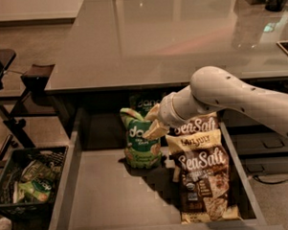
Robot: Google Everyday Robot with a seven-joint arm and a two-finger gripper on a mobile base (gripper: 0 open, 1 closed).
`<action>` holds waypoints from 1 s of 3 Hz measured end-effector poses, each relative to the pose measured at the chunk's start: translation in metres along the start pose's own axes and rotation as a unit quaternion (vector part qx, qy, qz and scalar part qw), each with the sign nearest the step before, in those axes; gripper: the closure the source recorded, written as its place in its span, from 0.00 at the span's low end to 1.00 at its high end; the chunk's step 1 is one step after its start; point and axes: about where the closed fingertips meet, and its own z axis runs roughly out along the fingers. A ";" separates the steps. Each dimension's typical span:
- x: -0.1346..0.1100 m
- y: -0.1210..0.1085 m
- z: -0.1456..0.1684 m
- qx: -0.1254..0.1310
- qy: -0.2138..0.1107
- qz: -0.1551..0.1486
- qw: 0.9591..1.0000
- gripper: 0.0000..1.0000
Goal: Pick green rice chip bag from top drawer and place on counter
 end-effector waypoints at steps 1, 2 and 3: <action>-0.018 0.012 -0.049 0.002 -0.052 -0.003 0.999 1.00; -0.033 0.023 -0.090 0.008 -0.093 -0.006 0.996 1.00; -0.046 0.024 -0.124 0.009 -0.131 -0.010 0.991 1.00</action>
Offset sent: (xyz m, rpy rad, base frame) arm -0.0758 -0.0446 0.1256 0.2712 -0.0781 0.0628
